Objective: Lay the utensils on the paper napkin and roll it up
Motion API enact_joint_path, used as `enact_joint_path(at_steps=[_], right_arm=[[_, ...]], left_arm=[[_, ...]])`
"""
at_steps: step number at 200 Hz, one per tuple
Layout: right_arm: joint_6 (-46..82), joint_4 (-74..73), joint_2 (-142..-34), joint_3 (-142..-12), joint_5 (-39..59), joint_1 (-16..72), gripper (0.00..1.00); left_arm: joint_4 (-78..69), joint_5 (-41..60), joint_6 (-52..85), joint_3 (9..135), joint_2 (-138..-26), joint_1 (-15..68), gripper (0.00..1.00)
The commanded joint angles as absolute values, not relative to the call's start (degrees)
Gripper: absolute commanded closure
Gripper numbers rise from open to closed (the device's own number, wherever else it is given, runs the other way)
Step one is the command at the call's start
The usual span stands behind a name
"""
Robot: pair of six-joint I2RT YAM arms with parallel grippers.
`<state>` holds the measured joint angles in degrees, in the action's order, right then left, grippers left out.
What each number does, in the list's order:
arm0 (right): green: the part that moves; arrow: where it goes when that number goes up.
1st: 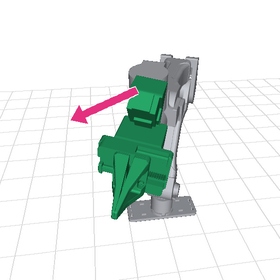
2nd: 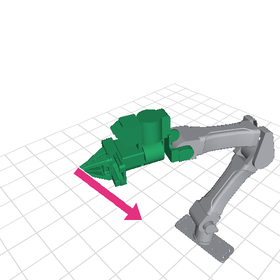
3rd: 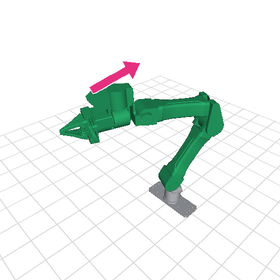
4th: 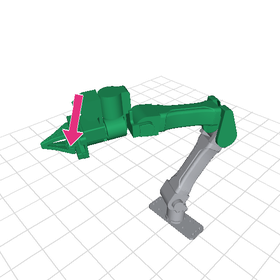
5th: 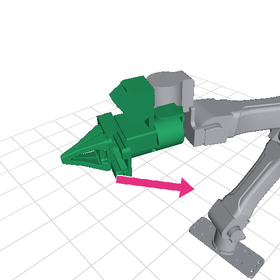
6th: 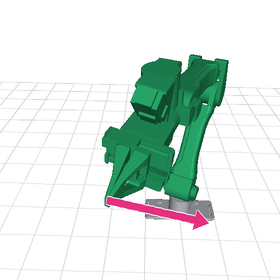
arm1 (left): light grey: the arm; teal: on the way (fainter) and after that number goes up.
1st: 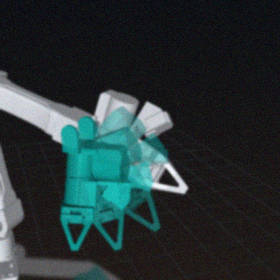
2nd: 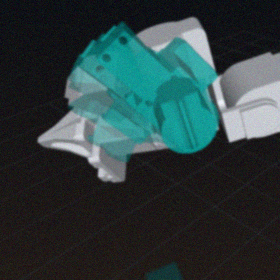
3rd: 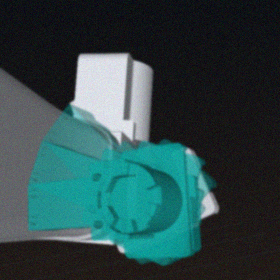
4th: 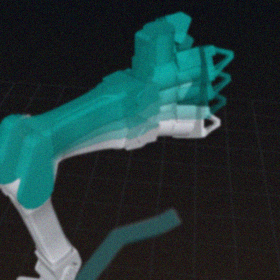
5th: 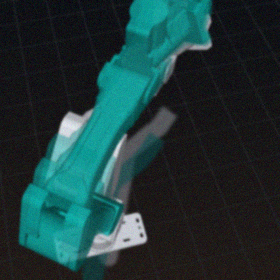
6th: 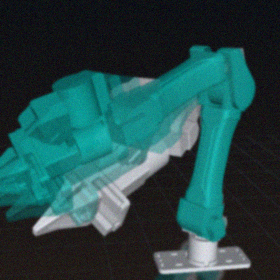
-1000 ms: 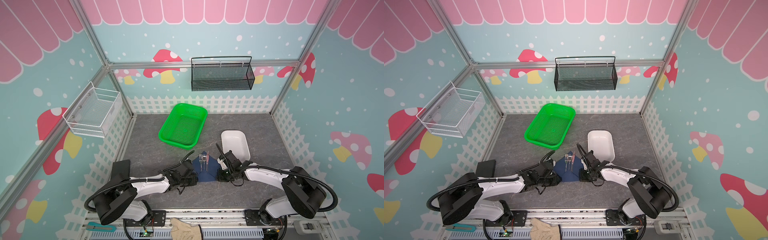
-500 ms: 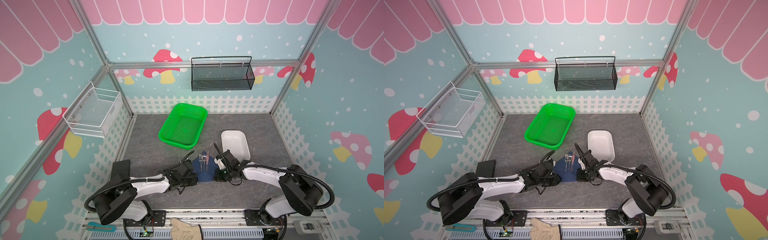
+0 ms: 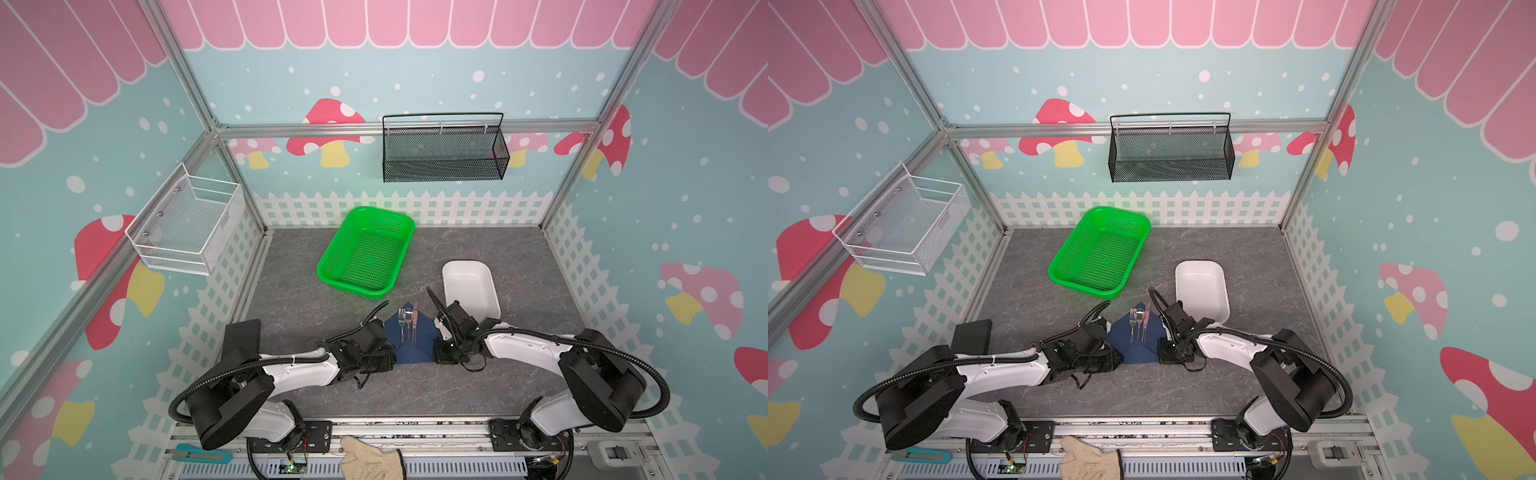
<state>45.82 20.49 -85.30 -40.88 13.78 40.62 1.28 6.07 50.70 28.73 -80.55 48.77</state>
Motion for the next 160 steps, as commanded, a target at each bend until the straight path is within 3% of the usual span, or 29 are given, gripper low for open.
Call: enact_joint_path(at_steps=[1,31,69,160], right_arm=[[45.1,23.6,-82.1,-43.9,11.5,40.8,0.89],[47.8,11.2,-76.7,-40.5,17.5,40.9,0.88],[49.4,6.8,-81.4,-41.3,24.1,41.2,0.86],[48.8,9.0,-89.0,-37.7,22.6,41.3,0.88]], left_arm=[[6.2,6.2,50.2,27.6,-80.8,48.5,0.76],[5.9,6.2,50.3,27.6,-80.9,48.5,0.76],[6.2,6.0,50.4,27.4,-80.3,48.5,0.76],[6.5,5.6,50.5,27.8,-79.6,48.5,0.75]])
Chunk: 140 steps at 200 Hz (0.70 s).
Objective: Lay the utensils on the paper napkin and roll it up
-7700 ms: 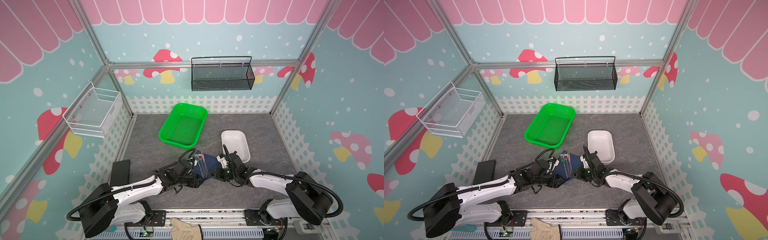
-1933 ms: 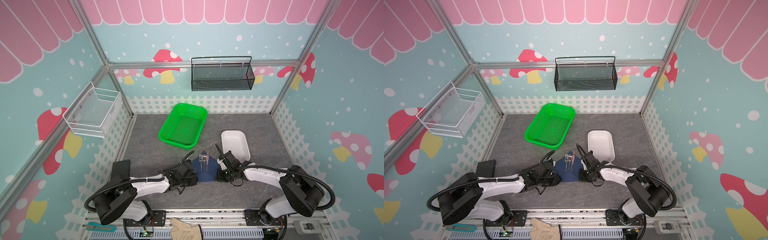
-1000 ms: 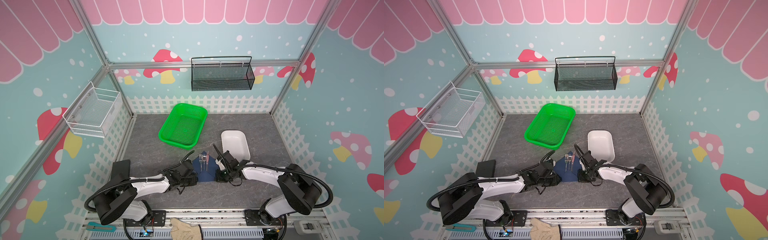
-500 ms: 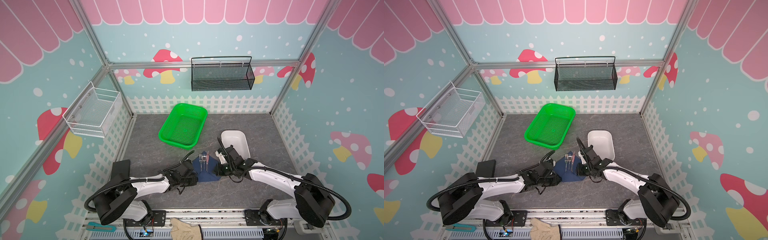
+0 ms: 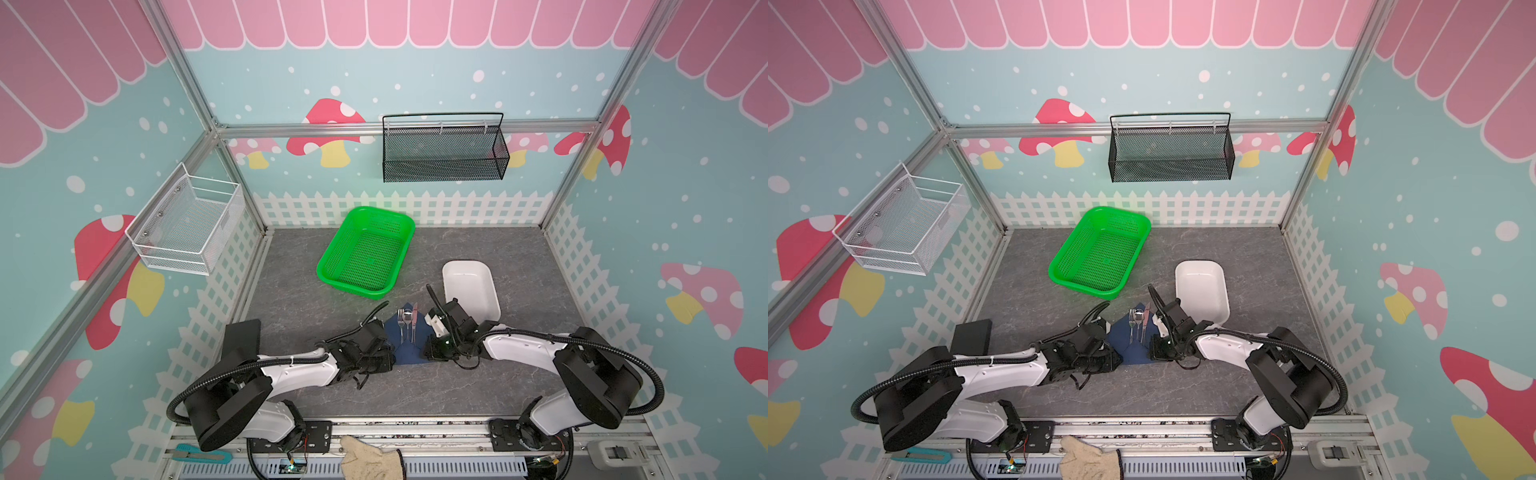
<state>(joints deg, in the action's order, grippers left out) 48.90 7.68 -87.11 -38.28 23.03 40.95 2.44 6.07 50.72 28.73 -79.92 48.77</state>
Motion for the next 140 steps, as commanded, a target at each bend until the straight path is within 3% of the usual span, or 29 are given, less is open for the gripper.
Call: enact_joint_path(at_steps=[1,40,93,140], right_arm=[[48.8,9.1,-89.1,-37.7,22.6,41.3,0.88],[47.7,12.4,-90.1,-38.1,19.5,41.3,0.88],[47.0,12.9,-90.3,-38.4,19.3,41.3,0.88],[46.9,14.8,-90.3,-38.8,17.4,41.3,0.88]], left_arm=[[6.5,5.6,50.5,27.8,-79.6,48.5,0.75],[8.1,5.9,50.4,28.8,-78.1,48.5,0.72],[6.5,1.1,50.4,28.2,-66.2,48.2,0.67],[1.4,7.8,51.5,28.7,-72.2,48.2,0.68]])
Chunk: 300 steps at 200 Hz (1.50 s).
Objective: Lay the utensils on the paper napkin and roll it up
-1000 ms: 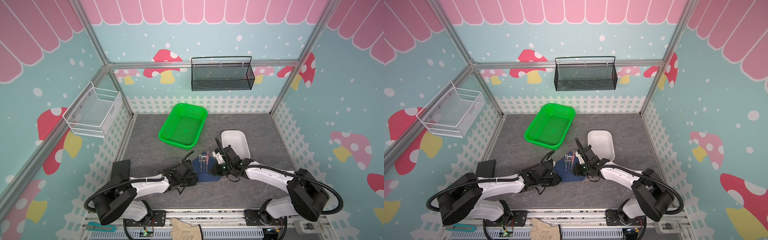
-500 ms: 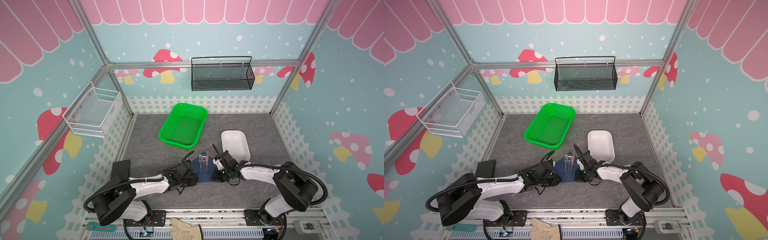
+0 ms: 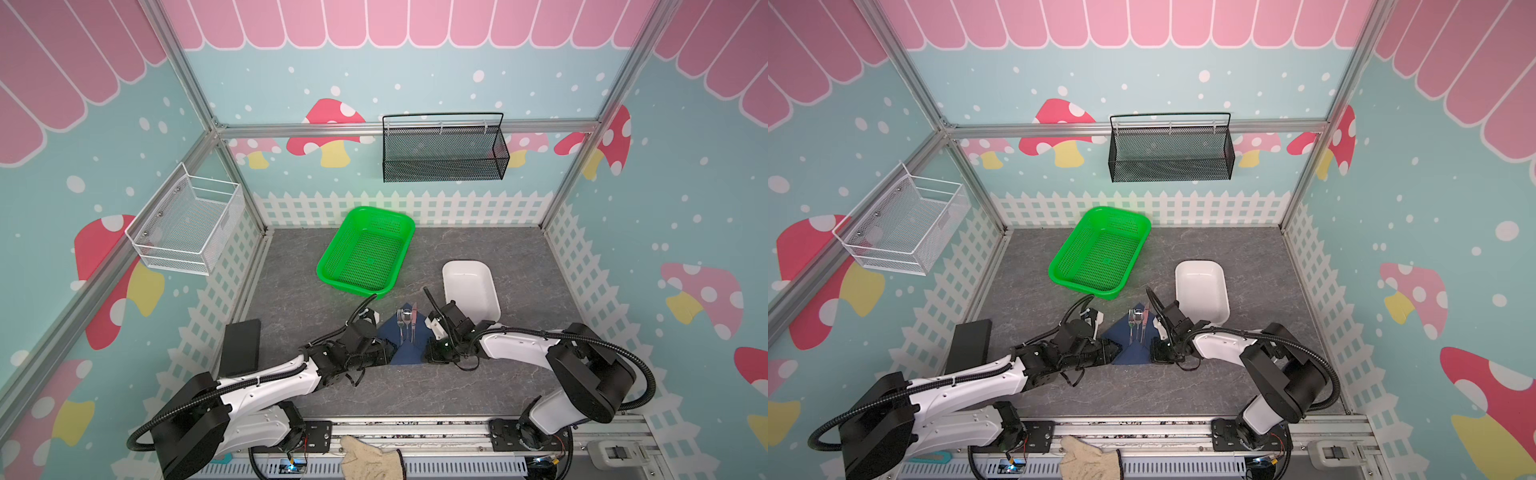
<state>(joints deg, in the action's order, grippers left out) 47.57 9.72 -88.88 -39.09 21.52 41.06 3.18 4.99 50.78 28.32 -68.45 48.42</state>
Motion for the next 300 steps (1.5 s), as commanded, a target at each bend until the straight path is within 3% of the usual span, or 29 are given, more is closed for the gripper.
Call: enact_joint_path(at_steps=[1,54,127,161,214,300], right_arm=[[46.9,14.8,-90.2,-38.9,17.4,41.3,0.88],[46.6,14.9,-89.7,-38.6,17.6,41.3,0.88],[46.6,14.6,-89.6,-38.3,18.4,41.3,0.88],[47.0,14.4,-89.2,-38.4,18.2,41.3,0.88],[47.8,13.1,-88.8,-38.2,19.3,41.3,0.88],[48.2,12.4,-87.8,-37.5,19.4,41.3,0.88]], left_arm=[[1.4,7.9,51.5,28.7,-72.3,48.2,0.68],[4.9,5.6,52.8,28.4,-77.3,48.0,0.70],[8.3,7.2,44.0,32.1,-68.3,49.5,0.65],[6.0,15.9,42.7,38.7,-76.8,49.6,0.69],[1.4,17.6,47.9,43.4,-87.5,50.0,0.77],[3.3,19.4,45.7,47.5,-96.2,50.2,0.79]])
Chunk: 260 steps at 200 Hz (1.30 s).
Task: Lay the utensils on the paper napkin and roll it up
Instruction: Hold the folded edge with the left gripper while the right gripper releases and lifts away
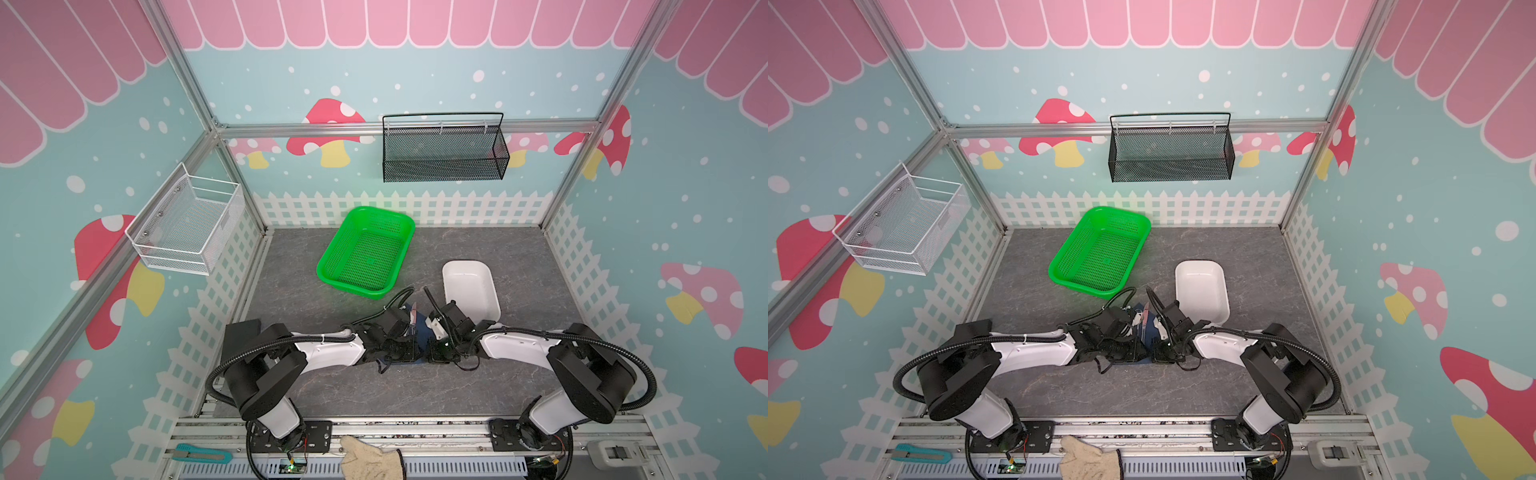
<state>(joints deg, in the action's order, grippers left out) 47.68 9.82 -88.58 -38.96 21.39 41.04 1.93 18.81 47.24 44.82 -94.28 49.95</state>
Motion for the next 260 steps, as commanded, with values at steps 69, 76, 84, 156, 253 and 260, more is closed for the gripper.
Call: enact_joint_path(at_steps=[69,76,84,156,253,260], right_arm=[[49.0,15.1,-83.7,-38.7,14.8,40.8,0.84],[49.5,15.7,-82.8,-38.7,13.6,40.5,0.83],[50.1,16.2,-81.5,-38.2,12.1,40.2,0.82],[46.2,14.8,-73.7,-36.8,11.8,30.8,0.73],[46.0,17.5,-83.0,-47.2,-1.3,27.3,0.73],[45.9,17.7,-82.8,-46.9,-2.4,26.3,0.73]], left_arm=[[6.6,18.1,45.3,48.2,-98.1,50.2,0.81],[6.7,18.1,45.3,48.2,-98.1,50.2,0.82],[6.6,18.2,45.2,48.2,-98.1,50.2,0.82],[5.1,18.9,45.4,47.8,-98.4,50.3,0.82],[3.2,18.7,46.4,46.3,-97.9,50.3,0.81],[3.2,18.6,46.4,46.3,-97.8,50.3,0.81]])
